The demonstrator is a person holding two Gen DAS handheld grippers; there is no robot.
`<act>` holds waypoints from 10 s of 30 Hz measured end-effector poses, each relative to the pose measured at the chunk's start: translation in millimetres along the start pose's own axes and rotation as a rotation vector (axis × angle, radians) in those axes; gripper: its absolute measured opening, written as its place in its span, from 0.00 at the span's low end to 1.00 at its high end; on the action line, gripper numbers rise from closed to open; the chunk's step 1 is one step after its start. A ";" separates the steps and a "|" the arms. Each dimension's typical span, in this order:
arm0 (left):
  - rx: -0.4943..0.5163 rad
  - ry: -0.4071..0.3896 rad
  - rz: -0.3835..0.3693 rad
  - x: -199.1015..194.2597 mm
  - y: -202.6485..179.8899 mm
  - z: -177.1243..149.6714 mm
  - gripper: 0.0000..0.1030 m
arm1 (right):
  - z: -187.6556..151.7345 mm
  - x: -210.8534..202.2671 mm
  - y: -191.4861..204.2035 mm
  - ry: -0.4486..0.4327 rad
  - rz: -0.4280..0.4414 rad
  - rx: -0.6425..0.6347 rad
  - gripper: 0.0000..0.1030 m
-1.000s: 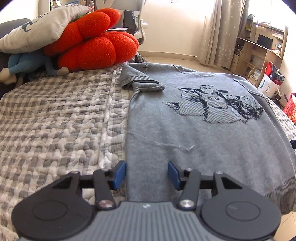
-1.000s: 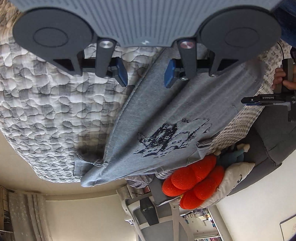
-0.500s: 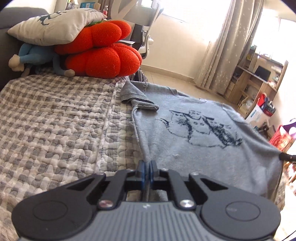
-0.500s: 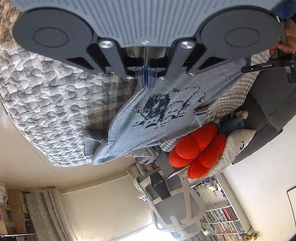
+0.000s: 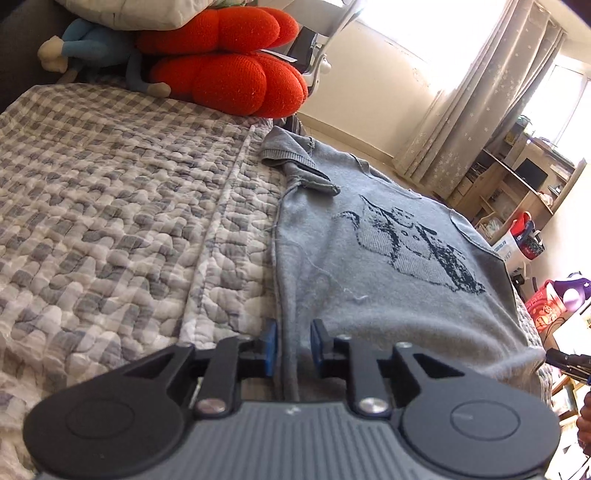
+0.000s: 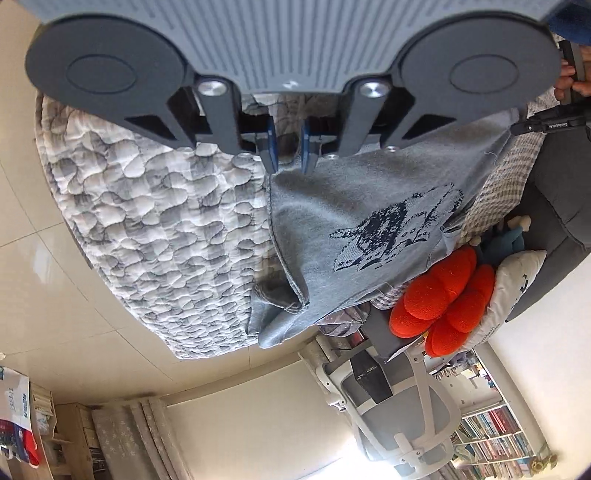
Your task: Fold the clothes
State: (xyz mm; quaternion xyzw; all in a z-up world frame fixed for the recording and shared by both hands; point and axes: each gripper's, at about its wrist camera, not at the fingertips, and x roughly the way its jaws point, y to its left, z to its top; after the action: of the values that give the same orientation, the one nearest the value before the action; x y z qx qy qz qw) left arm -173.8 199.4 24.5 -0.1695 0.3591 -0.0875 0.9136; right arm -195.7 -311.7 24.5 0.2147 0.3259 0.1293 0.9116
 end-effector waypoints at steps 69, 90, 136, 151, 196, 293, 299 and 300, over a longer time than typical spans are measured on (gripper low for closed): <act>-0.090 0.012 0.208 186.5 3.0 170.9 0.28 | 144.5 141.6 -26.5 -0.015 -0.152 0.249 0.08; 0.020 -0.018 0.409 140.3 87.6 186.0 0.01 | 138.7 122.0 -47.2 -0.085 -0.290 0.099 0.14; 0.445 -0.094 0.492 282.5 -65.2 229.1 0.20 | 177.9 283.1 49.7 -0.063 -0.642 -0.839 0.21; 0.187 -0.055 0.354 174.8 -10.8 177.6 0.36 | 190.0 160.4 -87.6 -0.024 -0.266 0.036 0.47; -0.206 -0.088 0.356 149.3 82.9 170.4 0.60 | 153.2 134.9 -67.0 -0.107 -0.234 0.139 0.55; 0.019 -0.184 0.137 120.4 -33.3 61.5 0.95 | 132.3 110.7 -1.2 -0.328 -0.147 0.230 0.07; -0.005 -0.195 0.111 118.0 -29.4 60.5 0.94 | 130.7 157.1 89.8 -0.265 -0.152 -0.143 0.07; -0.008 -0.197 0.107 117.6 -28.9 60.4 0.94 | 125.7 170.4 105.5 -0.228 -0.150 -0.211 0.07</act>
State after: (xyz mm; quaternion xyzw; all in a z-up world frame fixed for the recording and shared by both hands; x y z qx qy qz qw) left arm -48.0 154.4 2.9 -0.1616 0.2766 -0.0198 0.9471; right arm 4.4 -194.1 70.3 0.1060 0.2202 0.0690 0.9672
